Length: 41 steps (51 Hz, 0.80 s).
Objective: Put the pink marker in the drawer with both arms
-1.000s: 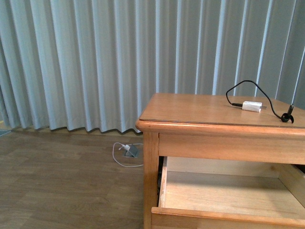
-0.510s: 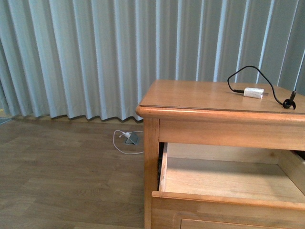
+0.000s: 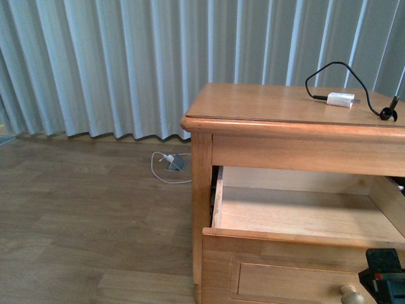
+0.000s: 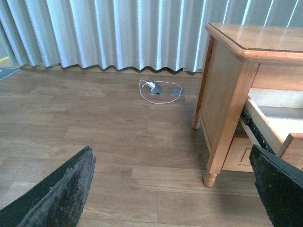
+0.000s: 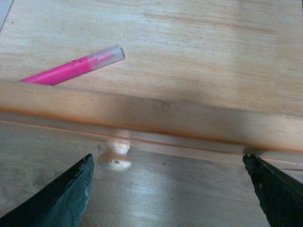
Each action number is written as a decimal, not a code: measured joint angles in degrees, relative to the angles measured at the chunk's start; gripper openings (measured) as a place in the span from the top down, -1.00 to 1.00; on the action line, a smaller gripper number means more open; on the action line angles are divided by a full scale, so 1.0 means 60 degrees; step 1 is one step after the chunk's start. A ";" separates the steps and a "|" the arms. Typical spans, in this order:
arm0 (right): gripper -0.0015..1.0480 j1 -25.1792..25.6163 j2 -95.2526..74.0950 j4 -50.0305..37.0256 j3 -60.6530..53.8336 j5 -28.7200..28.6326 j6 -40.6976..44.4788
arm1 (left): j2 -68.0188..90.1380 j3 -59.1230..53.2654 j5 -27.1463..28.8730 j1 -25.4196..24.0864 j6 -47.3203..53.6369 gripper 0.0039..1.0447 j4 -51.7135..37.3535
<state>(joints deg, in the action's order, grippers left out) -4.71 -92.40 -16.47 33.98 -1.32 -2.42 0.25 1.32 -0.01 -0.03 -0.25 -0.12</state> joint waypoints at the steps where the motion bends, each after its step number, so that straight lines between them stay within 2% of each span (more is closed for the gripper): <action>1: -0.84 -0.0025 -0.0138 -0.0109 0.0044 0.0047 -0.0025 | 0.0000 0.0000 0.0000 0.0000 0.0000 -0.89 0.0000; 23: -0.84 -0.0404 -0.2878 -0.2470 0.2386 0.1494 -0.0386 | 0.0000 0.0000 0.0000 0.0000 0.0000 -0.89 0.0000; 41: -0.84 -0.0444 -0.4936 -0.3763 0.4258 0.1825 -0.0390 | 0.0000 0.0000 0.0000 0.0000 0.0000 -0.89 0.0000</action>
<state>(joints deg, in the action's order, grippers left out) -7.38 -122.02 -39.05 59.53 9.63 -4.75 0.25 1.32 -0.01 -0.03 -0.25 -0.12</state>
